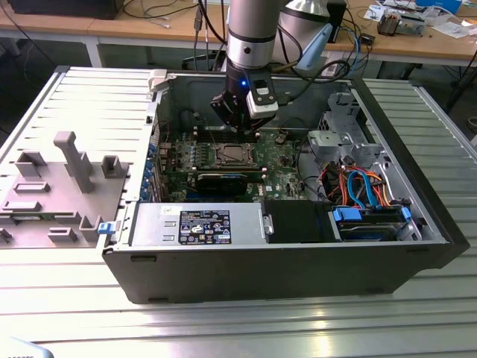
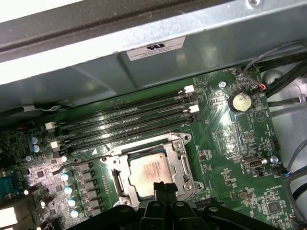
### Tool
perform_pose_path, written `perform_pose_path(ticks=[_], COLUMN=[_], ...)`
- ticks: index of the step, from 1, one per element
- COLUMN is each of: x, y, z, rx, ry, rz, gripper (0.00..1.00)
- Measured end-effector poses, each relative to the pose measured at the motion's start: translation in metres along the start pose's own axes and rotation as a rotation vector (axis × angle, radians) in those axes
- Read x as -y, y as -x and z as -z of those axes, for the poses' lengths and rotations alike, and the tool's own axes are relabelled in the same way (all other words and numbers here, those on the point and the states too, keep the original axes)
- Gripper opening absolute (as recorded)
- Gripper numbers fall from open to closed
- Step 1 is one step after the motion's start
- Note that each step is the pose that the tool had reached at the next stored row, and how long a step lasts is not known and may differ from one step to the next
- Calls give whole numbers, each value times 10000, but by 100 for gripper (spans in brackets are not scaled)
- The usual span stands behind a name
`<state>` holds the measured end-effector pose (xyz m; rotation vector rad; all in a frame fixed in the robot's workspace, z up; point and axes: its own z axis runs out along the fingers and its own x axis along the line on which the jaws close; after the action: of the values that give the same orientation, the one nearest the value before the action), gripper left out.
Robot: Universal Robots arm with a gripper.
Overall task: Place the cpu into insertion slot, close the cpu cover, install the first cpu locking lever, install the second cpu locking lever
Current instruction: 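Install the first cpu locking lever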
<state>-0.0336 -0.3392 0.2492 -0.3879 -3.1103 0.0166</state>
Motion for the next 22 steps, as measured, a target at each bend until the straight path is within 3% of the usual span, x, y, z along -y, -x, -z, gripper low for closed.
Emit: perform_pose_path(ticks=[22], x=[0], y=[0], z=[0], rx=[5], ry=[-3], rz=[442], gripper=[11])
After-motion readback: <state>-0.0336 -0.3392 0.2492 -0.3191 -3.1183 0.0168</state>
